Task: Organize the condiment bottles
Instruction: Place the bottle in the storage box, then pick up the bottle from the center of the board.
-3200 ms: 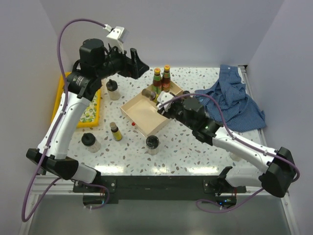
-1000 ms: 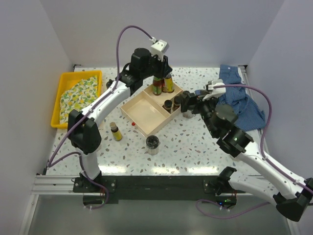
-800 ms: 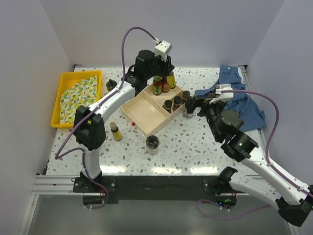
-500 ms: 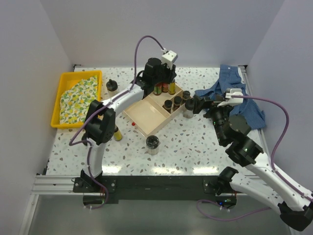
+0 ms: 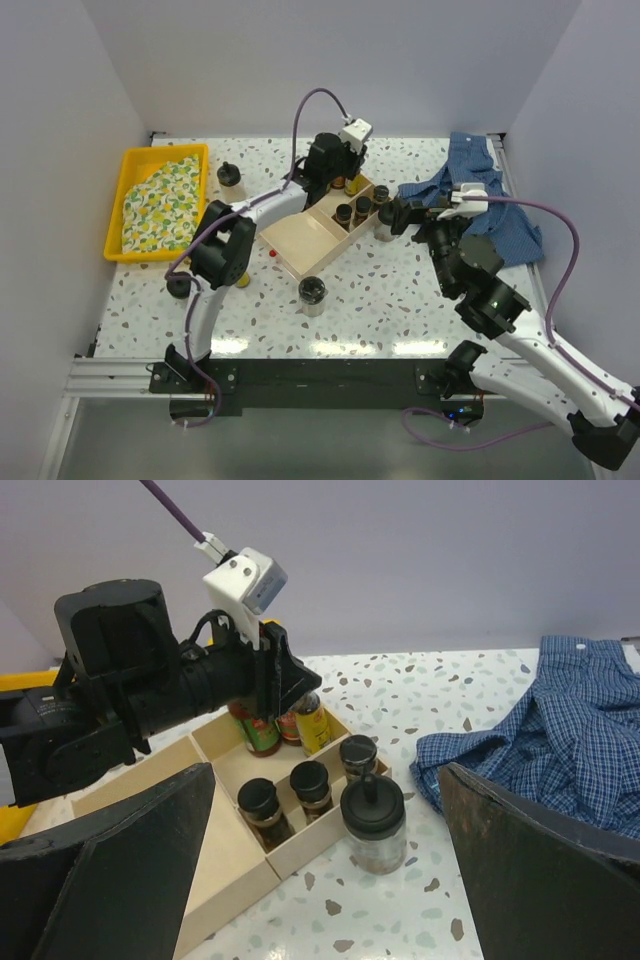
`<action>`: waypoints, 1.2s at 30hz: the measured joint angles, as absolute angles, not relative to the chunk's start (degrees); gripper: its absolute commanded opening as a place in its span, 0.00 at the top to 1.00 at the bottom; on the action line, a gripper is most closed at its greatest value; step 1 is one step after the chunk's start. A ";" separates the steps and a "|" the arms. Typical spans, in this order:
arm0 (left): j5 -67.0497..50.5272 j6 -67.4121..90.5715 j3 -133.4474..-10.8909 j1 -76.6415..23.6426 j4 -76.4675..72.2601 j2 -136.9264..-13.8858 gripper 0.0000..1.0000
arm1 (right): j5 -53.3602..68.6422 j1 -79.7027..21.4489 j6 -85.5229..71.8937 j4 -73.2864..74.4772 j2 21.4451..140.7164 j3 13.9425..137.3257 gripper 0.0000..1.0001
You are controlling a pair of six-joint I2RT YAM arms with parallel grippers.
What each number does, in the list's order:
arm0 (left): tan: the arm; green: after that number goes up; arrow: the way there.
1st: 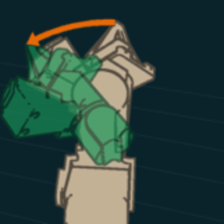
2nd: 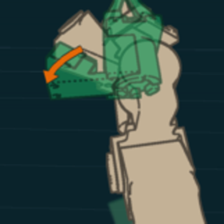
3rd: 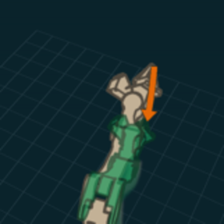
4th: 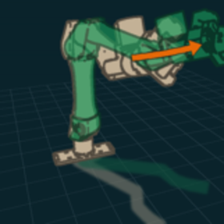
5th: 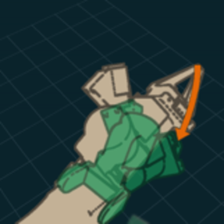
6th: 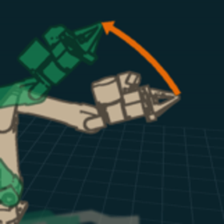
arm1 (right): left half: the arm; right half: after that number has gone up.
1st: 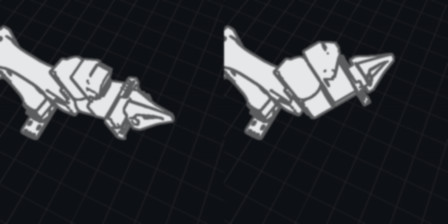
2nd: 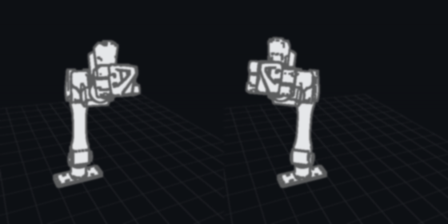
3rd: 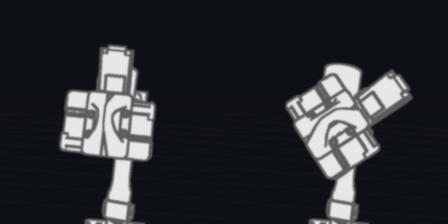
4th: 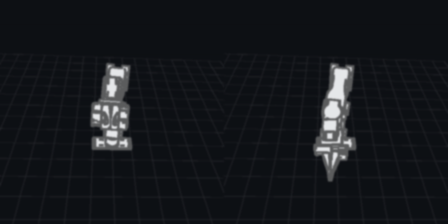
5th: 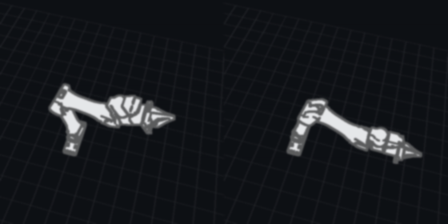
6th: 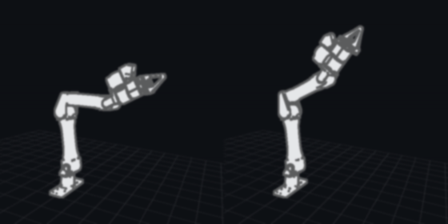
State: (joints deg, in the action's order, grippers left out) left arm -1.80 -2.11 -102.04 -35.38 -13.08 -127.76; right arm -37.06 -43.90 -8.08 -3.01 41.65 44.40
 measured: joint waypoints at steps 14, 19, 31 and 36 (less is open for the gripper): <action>-0.93 -2.63 -100.33 -36.07 -16.40 -126.37 0.11 | -38.02 -43.81 -8.78 -3.31 43.88 43.99 0.01; -0.21 -0.47 -98.50 -36.14 -12.88 -120.97 0.03 | -37.82 -43.81 -12.12 0.97 43.72 44.82 0.01; 8.45 7.22 -96.29 -36.14 16.53 -101.69 0.00 | -35.20 -43.81 -25.41 22.26 42.24 52.84 0.01; 13.78 10.04 -85.58 -36.03 26.52 -88.66 0.00 | -31.99 -43.81 -27.24 27.77 41.30 52.58 0.01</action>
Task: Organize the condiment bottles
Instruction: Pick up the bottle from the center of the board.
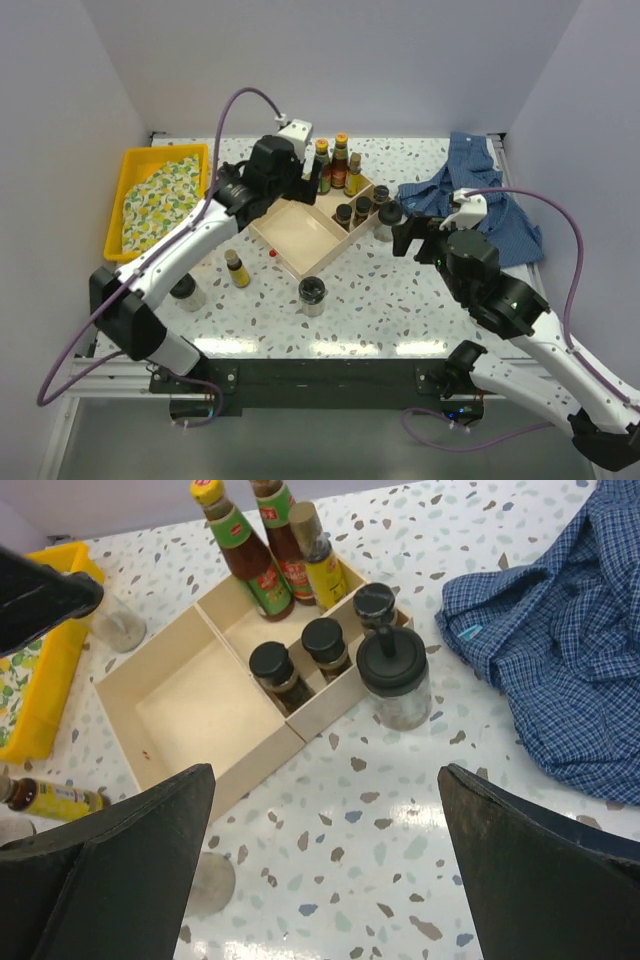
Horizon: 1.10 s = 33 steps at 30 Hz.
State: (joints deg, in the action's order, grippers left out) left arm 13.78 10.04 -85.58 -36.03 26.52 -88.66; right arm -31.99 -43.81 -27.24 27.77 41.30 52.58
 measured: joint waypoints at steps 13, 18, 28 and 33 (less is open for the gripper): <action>16.95 18.76 -63.77 -25.19 43.97 -69.17 0.12 | -23.22 -43.81 -28.32 29.71 37.10 48.64 0.02; 15.27 20.08 -60.97 -25.26 45.19 -67.46 0.20 | -21.71 -43.81 -28.40 30.22 36.67 48.34 0.02; 14.37 23.51 -56.07 -25.23 46.28 -67.46 0.33 | -21.02 -43.81 -28.47 30.46 35.86 48.34 0.02; 14.50 23.55 -54.48 -25.26 46.61 -67.85 0.61 | -20.95 -43.81 -28.58 30.50 35.81 48.34 0.02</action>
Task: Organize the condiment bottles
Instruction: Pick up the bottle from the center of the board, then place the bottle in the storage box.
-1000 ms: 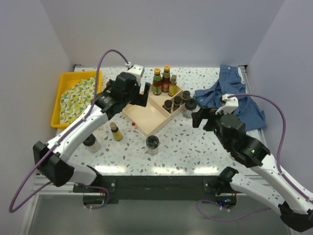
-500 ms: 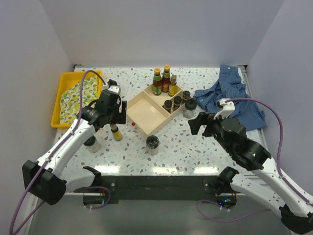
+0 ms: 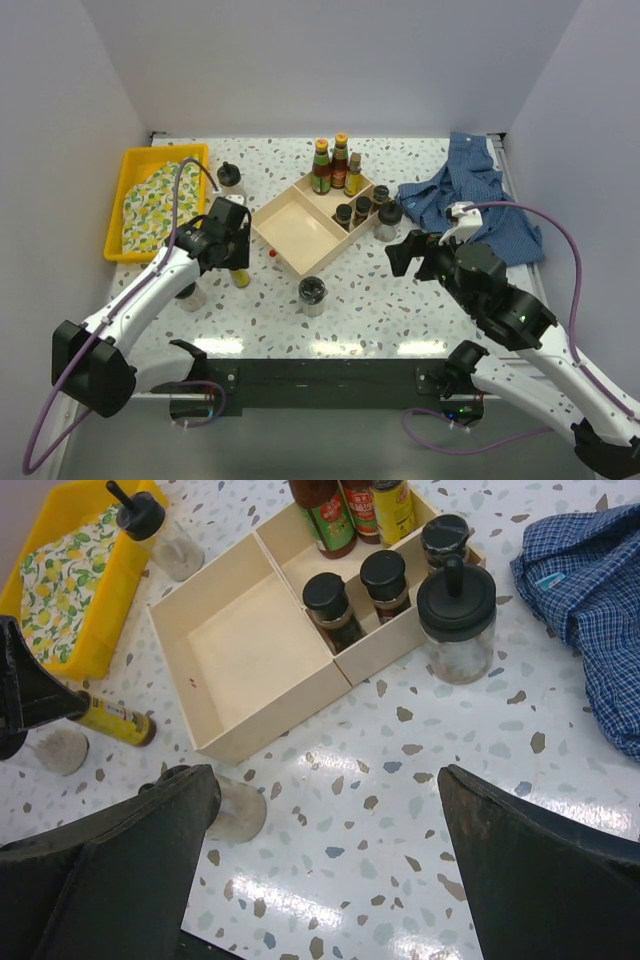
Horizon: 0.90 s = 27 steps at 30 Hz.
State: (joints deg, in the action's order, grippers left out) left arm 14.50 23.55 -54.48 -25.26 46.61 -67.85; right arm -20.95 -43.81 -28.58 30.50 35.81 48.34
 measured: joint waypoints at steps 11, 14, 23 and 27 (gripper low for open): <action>14.76 22.39 -56.93 -25.30 49.87 -69.54 1.00 | -20.95 -43.81 -29.06 30.87 34.00 48.18 0.02; 14.79 21.21 -60.95 -25.30 53.12 -69.93 1.00 | -20.91 -43.81 -29.41 30.83 33.67 47.72 0.02; 9.98 16.99 -83.81 -25.52 54.24 -77.62 1.00 | -20.16 -43.81 -29.19 30.37 32.32 46.48 0.02; 7.03 14.68 -92.88 -27.31 51.77 -85.30 1.00 | -20.01 -43.81 -28.21 29.82 31.24 46.48 0.02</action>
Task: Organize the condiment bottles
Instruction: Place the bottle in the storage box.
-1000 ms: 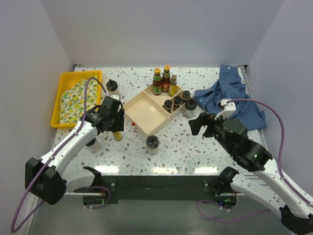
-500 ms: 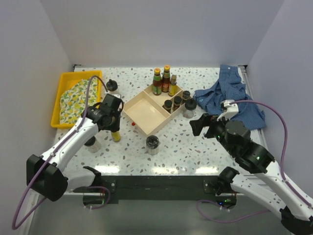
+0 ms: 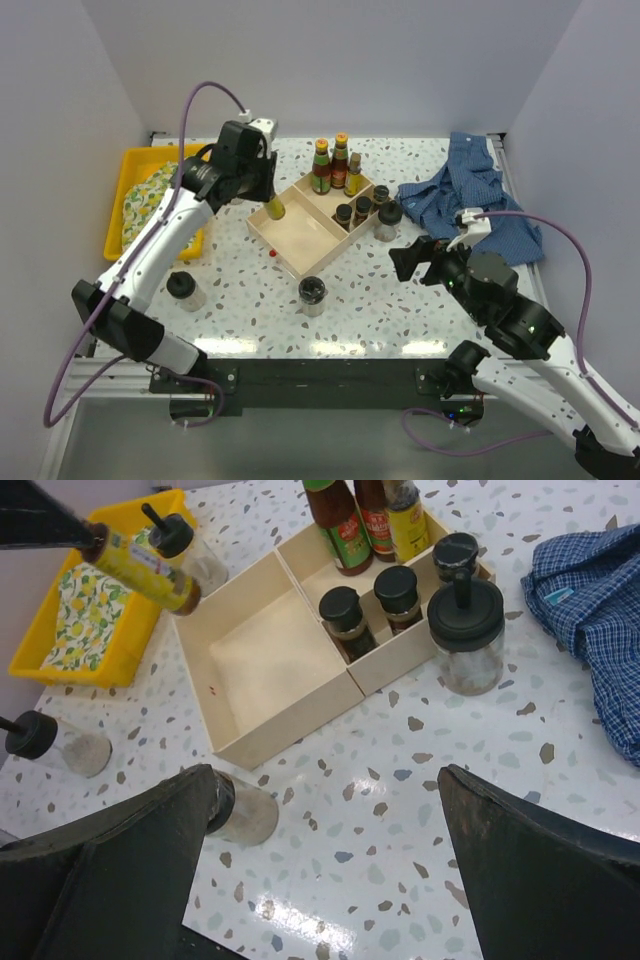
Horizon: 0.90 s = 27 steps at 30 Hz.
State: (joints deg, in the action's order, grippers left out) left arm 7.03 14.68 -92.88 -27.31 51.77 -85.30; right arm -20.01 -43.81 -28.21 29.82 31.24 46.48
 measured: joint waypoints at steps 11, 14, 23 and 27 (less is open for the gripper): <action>1.72 10.76 -108.57 -32.67 41.43 -108.20 1.00 | -21.54 -43.81 -30.74 29.17 32.29 46.35 0.05; 1.45 10.20 -110.50 -33.78 38.92 -111.94 1.00 | -21.52 -43.81 -31.16 29.10 33.04 46.28 0.05; 1.45 8.27 -111.55 -34.57 33.21 -116.40 1.00 | -21.47 -43.81 -31.51 28.58 33.30 46.26 0.06; 1.21 7.51 -111.26 -34.52 29.95 -117.71 1.00 | -21.54 -43.81 -31.92 28.27 33.30 46.11 0.06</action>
State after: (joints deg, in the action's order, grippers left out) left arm 1.21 7.51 -111.26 -34.52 29.95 -117.71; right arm -21.54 -43.81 -31.92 28.27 33.30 46.11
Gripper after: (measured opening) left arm 0.379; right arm 0.940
